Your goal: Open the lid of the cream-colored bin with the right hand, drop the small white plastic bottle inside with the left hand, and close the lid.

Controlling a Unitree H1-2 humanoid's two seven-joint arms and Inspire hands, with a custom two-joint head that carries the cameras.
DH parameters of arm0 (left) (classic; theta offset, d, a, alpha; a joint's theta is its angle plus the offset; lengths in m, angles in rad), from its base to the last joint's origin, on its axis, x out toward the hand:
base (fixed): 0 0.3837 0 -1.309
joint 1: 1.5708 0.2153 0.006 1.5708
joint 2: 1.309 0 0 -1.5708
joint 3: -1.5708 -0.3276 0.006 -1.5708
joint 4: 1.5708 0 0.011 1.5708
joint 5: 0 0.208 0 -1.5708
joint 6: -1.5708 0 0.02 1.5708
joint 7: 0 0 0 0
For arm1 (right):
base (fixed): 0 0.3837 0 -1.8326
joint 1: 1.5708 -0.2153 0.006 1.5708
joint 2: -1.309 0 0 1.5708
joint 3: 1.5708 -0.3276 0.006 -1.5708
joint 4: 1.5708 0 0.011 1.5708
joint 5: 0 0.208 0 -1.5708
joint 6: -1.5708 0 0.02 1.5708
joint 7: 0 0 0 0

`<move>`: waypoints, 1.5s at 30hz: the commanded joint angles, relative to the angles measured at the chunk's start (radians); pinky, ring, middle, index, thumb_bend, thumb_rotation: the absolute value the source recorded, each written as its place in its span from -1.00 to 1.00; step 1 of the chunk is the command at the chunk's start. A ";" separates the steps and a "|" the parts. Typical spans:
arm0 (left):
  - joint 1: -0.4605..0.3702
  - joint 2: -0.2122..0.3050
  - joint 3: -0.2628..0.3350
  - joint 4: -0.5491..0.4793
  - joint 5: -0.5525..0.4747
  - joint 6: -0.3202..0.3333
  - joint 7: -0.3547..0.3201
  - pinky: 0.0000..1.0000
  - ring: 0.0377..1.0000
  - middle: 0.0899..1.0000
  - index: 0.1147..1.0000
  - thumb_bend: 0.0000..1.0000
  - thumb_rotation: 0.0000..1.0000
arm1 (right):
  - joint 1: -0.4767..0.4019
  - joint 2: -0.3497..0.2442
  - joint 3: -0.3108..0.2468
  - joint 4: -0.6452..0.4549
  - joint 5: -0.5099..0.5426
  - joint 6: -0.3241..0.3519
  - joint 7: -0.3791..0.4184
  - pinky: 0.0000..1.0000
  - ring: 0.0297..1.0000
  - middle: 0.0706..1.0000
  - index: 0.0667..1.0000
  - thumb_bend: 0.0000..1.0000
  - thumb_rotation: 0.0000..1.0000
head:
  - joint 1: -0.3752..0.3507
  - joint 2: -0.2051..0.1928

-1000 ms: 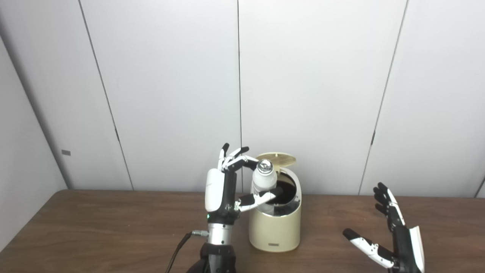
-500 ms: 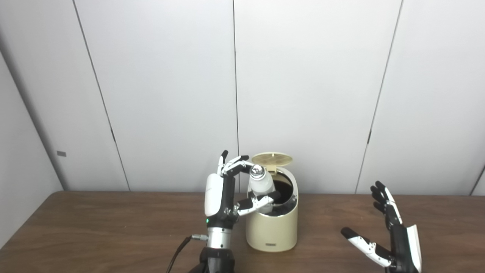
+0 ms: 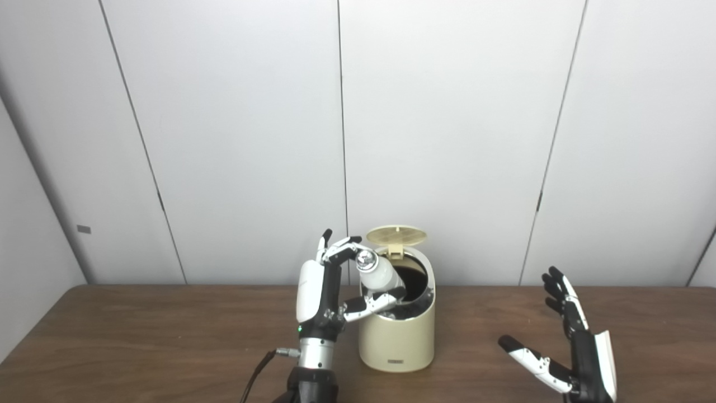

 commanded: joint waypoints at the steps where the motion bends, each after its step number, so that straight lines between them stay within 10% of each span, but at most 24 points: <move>1: -0.032 0.023 -0.009 -0.015 0.015 -0.016 -0.006 1.00 0.62 -0.10 -0.15 0.04 -0.92 | 0.058 0.024 0.014 0.033 -0.014 -0.014 -0.008 0.68 0.76 0.76 0.81 0.53 0.09 | -0.001 -0.001; 4: -0.029 0.030 -0.017 -0.018 0.021 -0.016 -0.014 1.00 0.65 -0.04 -0.08 0.90 -0.13 | 0.059 0.025 0.013 0.030 -0.014 -0.012 -0.008 0.67 0.76 0.76 0.81 0.54 0.09 | 0.000 -0.001; 8: -0.024 0.034 -0.018 -0.027 0.014 -0.016 -0.027 1.00 0.67 -0.03 -0.06 1.00 0.31 | 0.058 0.024 0.013 0.032 -0.025 -0.006 -0.013 0.66 0.75 0.75 0.81 0.55 0.13 | 0.000 -0.001; 16: -0.021 0.033 0.001 -0.025 0.018 -0.016 -0.039 1.00 0.72 0.03 -0.05 1.00 0.41 | 0.053 0.022 0.014 0.051 -0.016 -0.017 -0.013 0.67 0.76 0.76 0.82 0.56 0.12 | 0.001 -0.002; 35: 0.002 0.026 0.044 -0.063 -0.004 -0.016 -0.085 1.00 0.74 0.16 0.00 1.00 0.30 | 0.054 0.028 0.018 0.034 -0.027 0.009 -0.014 0.67 0.76 0.76 0.82 0.54 0.10 | 0.002 -0.008; 37: 0.034 0.025 0.066 -0.127 -0.041 -0.016 -0.097 1.00 0.72 0.15 -0.04 1.00 -0.18 | 0.053 0.028 0.019 0.033 -0.027 0.010 -0.015 0.66 0.75 0.75 0.82 0.54 0.11 | 0.002 -0.008; 39: 0.081 0.016 0.105 -0.208 -0.072 -0.016 -0.102 1.00 0.63 -0.05 -0.13 0.25 -0.80 | 0.051 0.029 0.020 0.037 -0.026 0.004 -0.016 0.66 0.75 0.75 0.81 0.53 0.08 | 0.001 -0.008; 43: 0.191 0.006 0.197 -0.409 -0.195 -0.016 -0.211 1.00 0.58 -0.08 -0.19 0.05 -0.99 | 0.048 0.028 0.018 0.043 -0.016 0.001 -0.014 0.67 0.76 0.76 0.81 0.53 0.06 | 0.007 -0.011; 45: 0.245 0.002 0.244 -0.502 -0.253 -0.016 -0.282 0.96 0.65 0.39 -0.17 0.03 -0.93 | 0.044 0.025 0.017 0.050 -0.020 -0.005 -0.018 0.67 0.76 0.76 0.81 0.52 0.04 | 0.012 -0.011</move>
